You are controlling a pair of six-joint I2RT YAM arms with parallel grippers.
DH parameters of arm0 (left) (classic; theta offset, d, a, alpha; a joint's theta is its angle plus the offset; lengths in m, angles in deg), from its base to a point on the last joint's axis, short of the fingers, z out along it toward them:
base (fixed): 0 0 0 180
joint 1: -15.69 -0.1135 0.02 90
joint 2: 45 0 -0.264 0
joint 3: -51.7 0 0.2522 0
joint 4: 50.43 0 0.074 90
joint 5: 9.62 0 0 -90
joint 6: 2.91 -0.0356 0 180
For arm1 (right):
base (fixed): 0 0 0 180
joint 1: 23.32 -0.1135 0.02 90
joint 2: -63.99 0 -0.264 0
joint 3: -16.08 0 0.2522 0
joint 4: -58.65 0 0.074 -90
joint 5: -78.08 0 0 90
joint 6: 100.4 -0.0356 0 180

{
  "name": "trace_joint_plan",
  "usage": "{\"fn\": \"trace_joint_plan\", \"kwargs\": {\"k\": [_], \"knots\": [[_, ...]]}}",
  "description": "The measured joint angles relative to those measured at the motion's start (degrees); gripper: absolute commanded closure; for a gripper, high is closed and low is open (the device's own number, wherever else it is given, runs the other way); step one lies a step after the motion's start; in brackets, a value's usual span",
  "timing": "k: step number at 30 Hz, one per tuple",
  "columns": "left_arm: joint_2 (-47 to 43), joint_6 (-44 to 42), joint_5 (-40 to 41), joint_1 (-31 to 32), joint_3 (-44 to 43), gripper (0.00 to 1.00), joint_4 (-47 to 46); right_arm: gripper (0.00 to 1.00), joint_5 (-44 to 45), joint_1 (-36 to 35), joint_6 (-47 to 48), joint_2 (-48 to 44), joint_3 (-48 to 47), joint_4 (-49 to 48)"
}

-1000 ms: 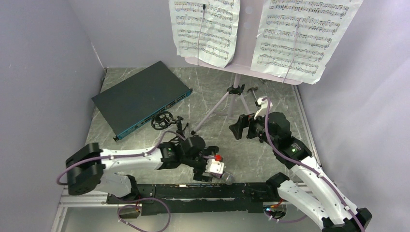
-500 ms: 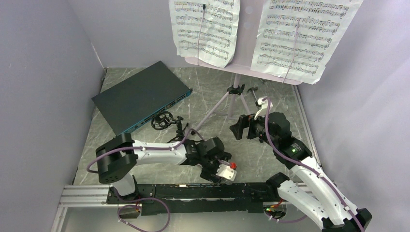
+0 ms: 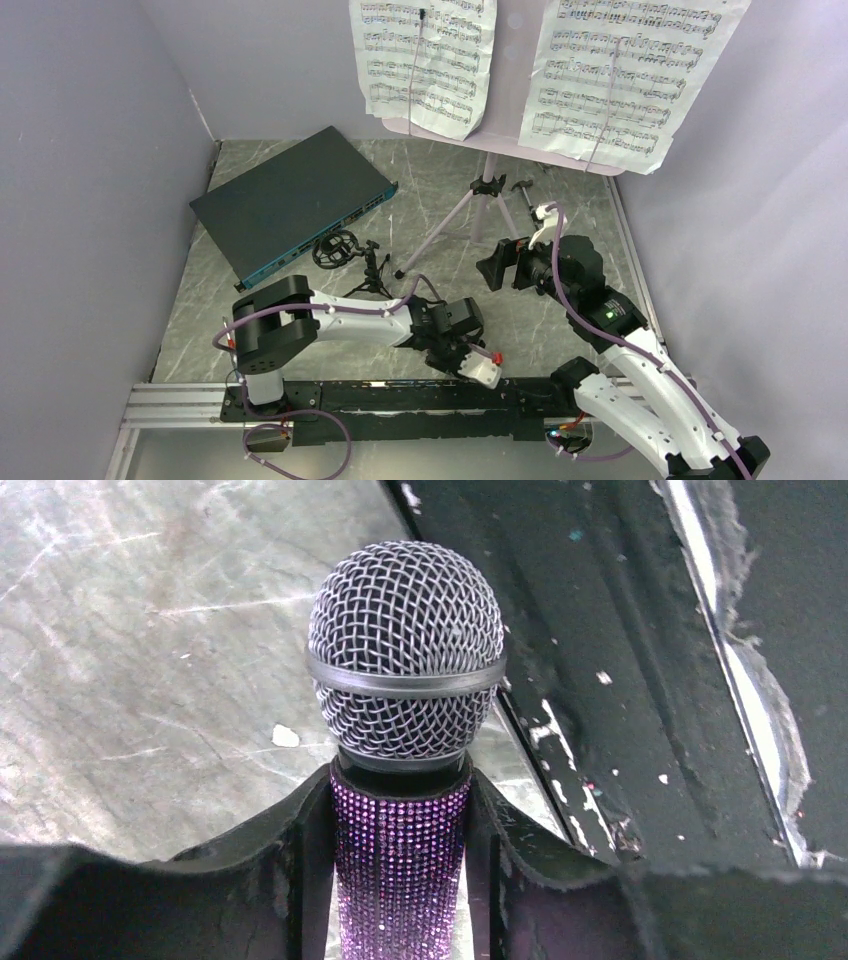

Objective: Set up the instrument practice props

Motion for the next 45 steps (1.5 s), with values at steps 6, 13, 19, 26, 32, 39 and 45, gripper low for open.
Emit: {"fn": "trace_joint_plan", "kwargs": {"k": [6,13,19,26,32,39,45], "knots": [[1.4,0.31,3.1,1.03,-2.12,0.86,0.31,0.01,-0.07,0.04,0.02,0.5,0.0,-0.13],[0.46,1.09,3.87,1.4,-1.01,0.97,-0.79,0.01,-0.98,0.04,0.0,2.19,0.0,-0.48],[-4.83,4.55,-3.06,-0.2,3.91,0.97,-4.7,0.01,-1.33,0.04,-0.61,2.23,0.17,-1.46],[-11.37,12.98,-18.18,-5.99,9.09,0.97,-15.52,0.01,-1.51,0.04,-0.85,2.23,0.24,-1.46],[-17.31,25.53,-30.88,-12.28,15.85,0.97,-33.07,0.01,-1.53,0.07,-0.83,2.4,0.24,-1.49],[-22.73,50.38,-39.34,-22.05,24.83,0.97,-64.87,0.01,-1.97,0.15,-0.83,3.37,0.22,-1.9],[-24.11,69.85,-39.91,-29.31,28.15,0.97,-89.72,0.01,-2.23,0.15,-1.03,3.26,0.24,-2.27]]}}
